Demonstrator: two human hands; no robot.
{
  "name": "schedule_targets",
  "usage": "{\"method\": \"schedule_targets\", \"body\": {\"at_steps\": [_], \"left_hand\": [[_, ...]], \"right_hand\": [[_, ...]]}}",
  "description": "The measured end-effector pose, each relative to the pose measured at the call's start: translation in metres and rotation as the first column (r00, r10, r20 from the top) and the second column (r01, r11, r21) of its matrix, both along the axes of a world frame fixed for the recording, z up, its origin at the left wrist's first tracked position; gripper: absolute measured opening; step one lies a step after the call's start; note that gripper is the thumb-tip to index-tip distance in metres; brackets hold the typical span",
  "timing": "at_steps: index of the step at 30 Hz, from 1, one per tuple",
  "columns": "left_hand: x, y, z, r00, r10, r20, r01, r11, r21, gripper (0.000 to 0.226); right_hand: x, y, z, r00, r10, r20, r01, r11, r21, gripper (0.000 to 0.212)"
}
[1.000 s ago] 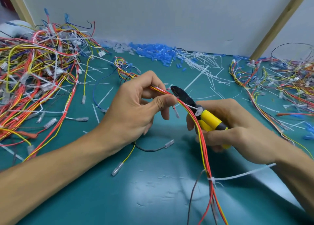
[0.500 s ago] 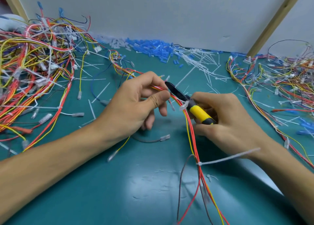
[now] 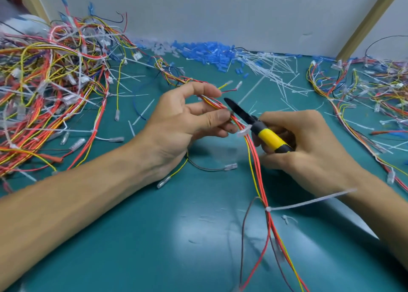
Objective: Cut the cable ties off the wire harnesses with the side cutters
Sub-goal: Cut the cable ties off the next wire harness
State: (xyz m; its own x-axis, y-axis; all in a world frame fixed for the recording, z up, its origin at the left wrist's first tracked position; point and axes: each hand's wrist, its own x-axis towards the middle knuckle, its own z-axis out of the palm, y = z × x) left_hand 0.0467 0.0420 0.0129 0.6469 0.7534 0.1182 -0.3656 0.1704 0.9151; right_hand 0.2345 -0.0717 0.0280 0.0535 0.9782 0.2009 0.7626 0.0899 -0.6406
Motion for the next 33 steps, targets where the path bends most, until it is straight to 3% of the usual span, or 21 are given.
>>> {"method": "schedule_targets", "body": {"at_steps": [4,7,15,24,29,33], "left_hand": [[0.000,0.002,0.001,0.998,-0.039,0.051,0.042,0.997,-0.065,0.043],[-0.001,0.002,0.001,0.996,-0.064,0.061,0.069,0.994,-0.086,0.042],[0.000,0.000,0.001,0.994,-0.104,0.035,0.108,0.987,-0.119,0.043],[0.000,0.000,0.001,0.989,-0.142,0.048,0.148,0.978,-0.149,0.038],[-0.001,0.003,0.000,0.985,-0.161,0.055,0.167,0.977,-0.130,0.032],[-0.001,0.005,-0.002,0.979,-0.194,0.058,0.200,0.972,-0.122,0.031]], "right_hand": [[-0.001,0.001,0.001,0.983,0.048,0.176,-0.057,0.997,0.047,0.026],[0.002,0.003,0.001,0.979,0.077,0.188,-0.090,0.994,0.060,0.042],[0.008,0.000,0.005,0.979,0.085,0.185,-0.090,0.996,0.018,0.022],[0.009,-0.003,0.008,0.984,0.111,0.142,-0.113,0.994,0.007,0.033],[0.007,0.000,0.004,0.953,0.127,0.273,-0.130,0.991,-0.006,0.027],[0.006,0.000,0.003,0.954,0.145,0.262,-0.153,0.988,0.009,0.028]]}}
